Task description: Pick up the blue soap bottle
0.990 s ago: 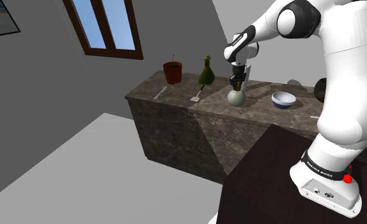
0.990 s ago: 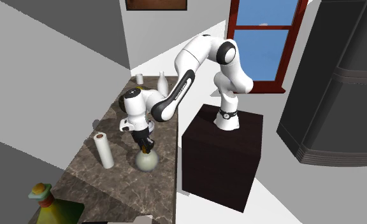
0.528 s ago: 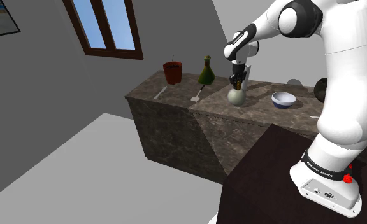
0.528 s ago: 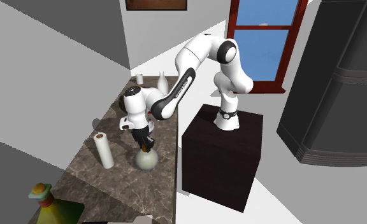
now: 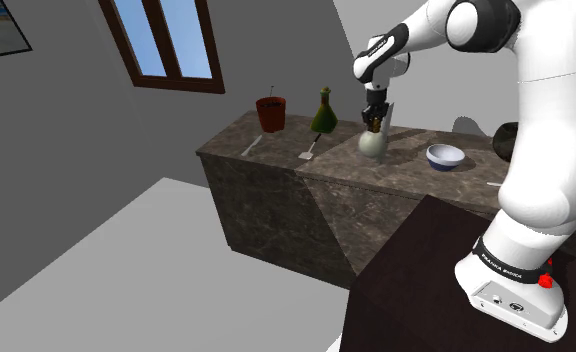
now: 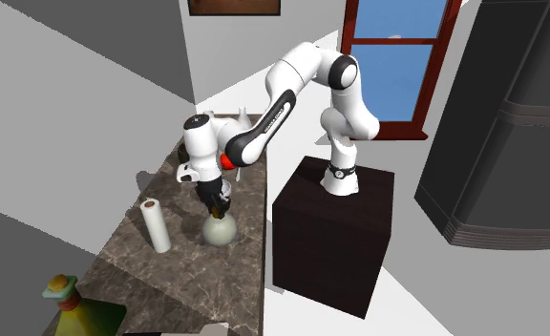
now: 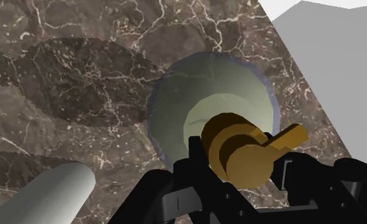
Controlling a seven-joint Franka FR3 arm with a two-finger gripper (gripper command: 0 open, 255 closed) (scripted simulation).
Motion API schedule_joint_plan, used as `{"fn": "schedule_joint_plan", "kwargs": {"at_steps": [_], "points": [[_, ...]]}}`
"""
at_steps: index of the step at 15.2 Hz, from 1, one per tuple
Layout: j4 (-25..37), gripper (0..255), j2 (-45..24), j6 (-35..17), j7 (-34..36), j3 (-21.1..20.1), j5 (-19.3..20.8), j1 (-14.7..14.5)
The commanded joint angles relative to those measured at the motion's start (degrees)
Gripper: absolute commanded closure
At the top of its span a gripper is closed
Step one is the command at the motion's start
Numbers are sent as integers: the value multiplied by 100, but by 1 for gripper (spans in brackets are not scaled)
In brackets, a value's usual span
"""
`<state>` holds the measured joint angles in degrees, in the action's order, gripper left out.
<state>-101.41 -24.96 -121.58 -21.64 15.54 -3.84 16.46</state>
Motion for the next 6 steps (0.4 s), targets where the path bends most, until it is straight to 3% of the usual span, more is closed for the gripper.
{"fn": "schedule_joint_plan", "kwargs": {"at_steps": [1, 6], "points": [[95, 255, 45, 137, -1, 11, 14, 3], [185, 255, 157, 336, 11, 27, 47, -8]]}}
